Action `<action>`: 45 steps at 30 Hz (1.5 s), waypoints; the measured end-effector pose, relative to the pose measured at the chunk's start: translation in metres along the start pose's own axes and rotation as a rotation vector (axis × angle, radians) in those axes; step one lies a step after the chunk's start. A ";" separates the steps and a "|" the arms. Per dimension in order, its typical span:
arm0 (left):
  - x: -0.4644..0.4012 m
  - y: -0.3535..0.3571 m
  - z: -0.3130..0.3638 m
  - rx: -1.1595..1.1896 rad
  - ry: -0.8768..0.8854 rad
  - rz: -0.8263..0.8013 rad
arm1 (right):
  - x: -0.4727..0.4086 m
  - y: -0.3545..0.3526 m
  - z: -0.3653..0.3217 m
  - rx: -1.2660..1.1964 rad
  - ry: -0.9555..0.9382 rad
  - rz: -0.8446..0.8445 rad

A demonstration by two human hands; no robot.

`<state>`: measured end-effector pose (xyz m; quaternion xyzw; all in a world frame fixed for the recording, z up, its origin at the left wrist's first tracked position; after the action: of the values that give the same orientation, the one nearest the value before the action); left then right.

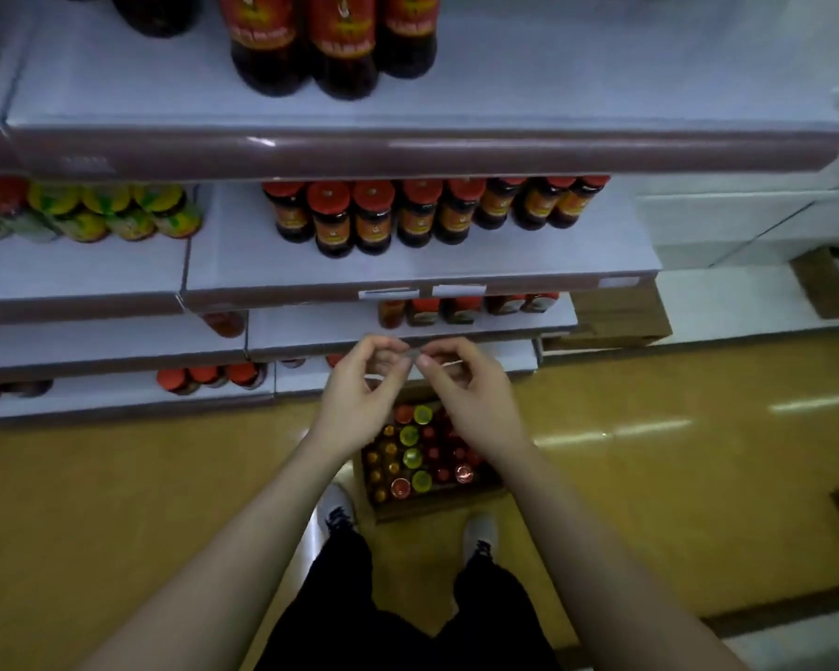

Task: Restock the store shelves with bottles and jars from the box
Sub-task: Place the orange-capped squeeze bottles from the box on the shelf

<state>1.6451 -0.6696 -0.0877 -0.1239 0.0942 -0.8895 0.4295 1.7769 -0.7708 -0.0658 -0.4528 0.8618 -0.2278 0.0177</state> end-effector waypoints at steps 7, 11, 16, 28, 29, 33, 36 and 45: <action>0.011 0.055 -0.043 -0.114 -0.081 0.157 | -0.024 -0.031 0.082 -0.037 -0.001 -0.137; 0.013 0.097 -0.092 -0.150 -0.146 0.247 | -0.036 -0.035 0.144 -0.008 0.014 -0.198; 0.006 0.140 -0.181 -0.173 -0.258 0.261 | -0.048 -0.006 0.225 0.116 0.068 -0.285; -0.015 0.192 -0.446 -0.309 -0.477 0.246 | -0.082 0.125 0.462 0.295 0.066 -0.485; -0.019 0.194 -0.465 -0.328 -0.477 0.239 | -0.088 0.141 0.481 0.303 0.049 -0.505; -0.038 0.204 -0.533 -0.385 -0.496 0.243 | -0.113 0.201 0.551 0.363 0.014 -0.559; -0.057 0.216 -0.575 -0.410 -0.556 0.218 | -0.134 0.237 0.596 0.395 -0.005 -0.540; -0.097 0.243 -0.681 -0.618 -0.660 0.100 | -0.171 0.314 0.685 0.499 0.004 -0.511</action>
<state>1.6784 -0.7003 -0.8157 -0.5186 0.2191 -0.7106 0.4220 1.7975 -0.7409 -0.8381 -0.6351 0.6385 -0.4294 0.0683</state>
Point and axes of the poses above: each hand's wrist, its own x-axis away from the middle knuckle, its own y-axis out of the palm, z = x × y, the point moved 2 cm from there along -x, towards the middle knuckle, and after that the axes turned 3 degrees about z, right-handed, at the moved point
